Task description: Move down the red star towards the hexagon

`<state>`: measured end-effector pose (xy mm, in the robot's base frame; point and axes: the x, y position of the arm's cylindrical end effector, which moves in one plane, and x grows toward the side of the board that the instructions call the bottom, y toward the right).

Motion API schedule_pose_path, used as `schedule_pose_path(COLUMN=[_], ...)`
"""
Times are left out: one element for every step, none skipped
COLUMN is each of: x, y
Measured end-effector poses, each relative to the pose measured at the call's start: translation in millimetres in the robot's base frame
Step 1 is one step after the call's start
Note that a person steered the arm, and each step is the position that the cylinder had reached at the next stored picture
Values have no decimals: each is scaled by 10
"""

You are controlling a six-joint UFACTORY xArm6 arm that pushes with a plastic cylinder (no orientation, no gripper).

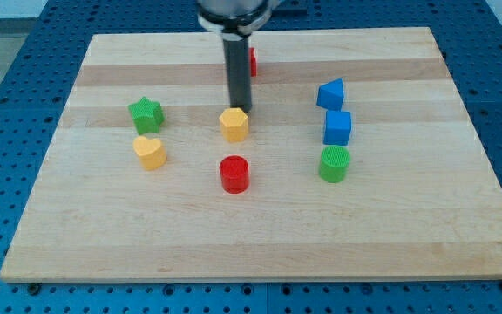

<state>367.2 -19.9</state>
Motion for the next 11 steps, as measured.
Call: schedule_pose_path(x=[-221,-593,-1050,-1336,-1462,-1465,-1465,-1433,-1314,-1239,-917], y=[309,540,638,641,532,220,199,-27,-146,-146,-146])
